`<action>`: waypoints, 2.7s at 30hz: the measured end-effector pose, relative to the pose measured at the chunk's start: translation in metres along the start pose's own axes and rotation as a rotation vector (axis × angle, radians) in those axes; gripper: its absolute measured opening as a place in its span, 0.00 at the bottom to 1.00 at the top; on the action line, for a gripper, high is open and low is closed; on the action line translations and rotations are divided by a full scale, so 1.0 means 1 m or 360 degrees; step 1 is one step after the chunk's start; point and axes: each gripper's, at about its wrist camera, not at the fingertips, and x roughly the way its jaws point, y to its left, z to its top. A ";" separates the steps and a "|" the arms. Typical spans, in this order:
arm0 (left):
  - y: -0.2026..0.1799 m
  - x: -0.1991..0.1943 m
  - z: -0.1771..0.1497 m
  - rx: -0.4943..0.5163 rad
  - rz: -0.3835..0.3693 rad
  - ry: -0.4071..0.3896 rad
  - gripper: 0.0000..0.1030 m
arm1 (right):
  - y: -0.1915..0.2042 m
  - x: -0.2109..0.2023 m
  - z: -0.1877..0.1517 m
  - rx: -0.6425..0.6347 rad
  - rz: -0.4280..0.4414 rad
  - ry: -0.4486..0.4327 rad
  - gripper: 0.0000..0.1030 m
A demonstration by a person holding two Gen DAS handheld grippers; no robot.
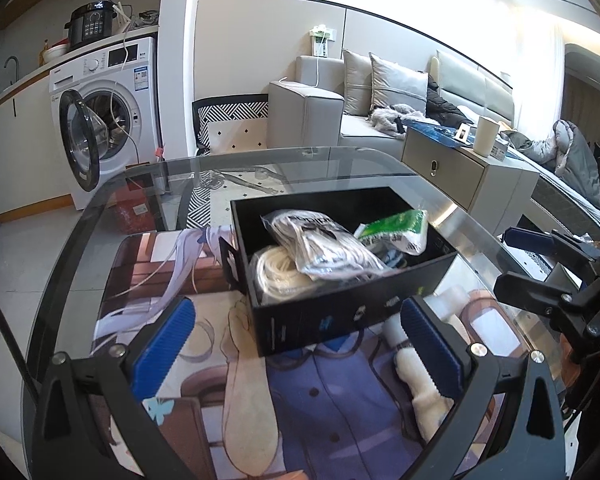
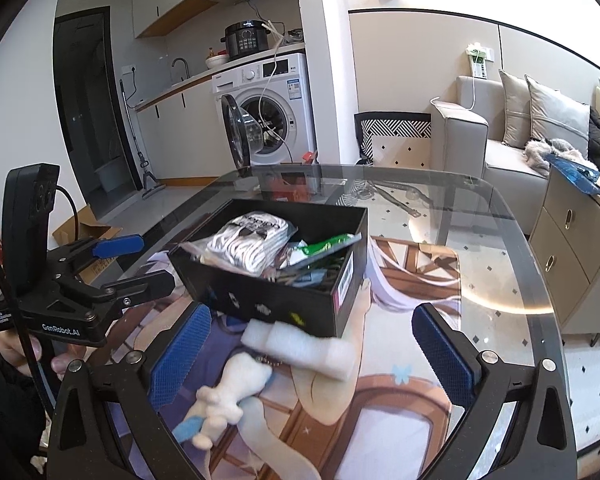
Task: Organize soft objects
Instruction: 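Close the left tool on the white plush toy while the right tool approaches the white foam tube, then close the right tool on the white foam tube while the left tool holds the plush toy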
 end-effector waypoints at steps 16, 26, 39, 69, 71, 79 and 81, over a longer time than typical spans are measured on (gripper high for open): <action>-0.032 0.006 -0.030 0.0058 -0.0063 0.0134 1.00 | -0.002 -0.012 -0.020 0.0004 0.0000 0.0062 0.99; -0.053 0.012 -0.040 0.0098 -0.0128 0.0200 1.00 | -0.007 -0.015 -0.028 0.0010 -0.0025 0.0082 0.99; -0.080 0.023 -0.053 0.0159 -0.0211 0.0298 1.00 | -0.017 -0.013 -0.031 0.0033 -0.0056 0.0109 0.99; -0.074 0.026 -0.054 0.0208 -0.0176 0.0395 0.39 | -0.019 -0.009 -0.036 0.0050 -0.0054 0.0134 0.99; -0.072 0.025 -0.054 0.0208 -0.0199 0.0397 0.30 | -0.019 -0.007 -0.036 0.0050 -0.0055 0.0140 0.99; -0.061 0.014 -0.057 0.0196 -0.0191 0.0343 0.29 | -0.018 0.003 -0.038 0.0078 -0.0063 0.0183 0.99; -0.054 0.011 -0.056 0.0177 -0.0180 0.0322 0.29 | -0.017 0.008 -0.038 0.0090 -0.0069 0.0199 0.99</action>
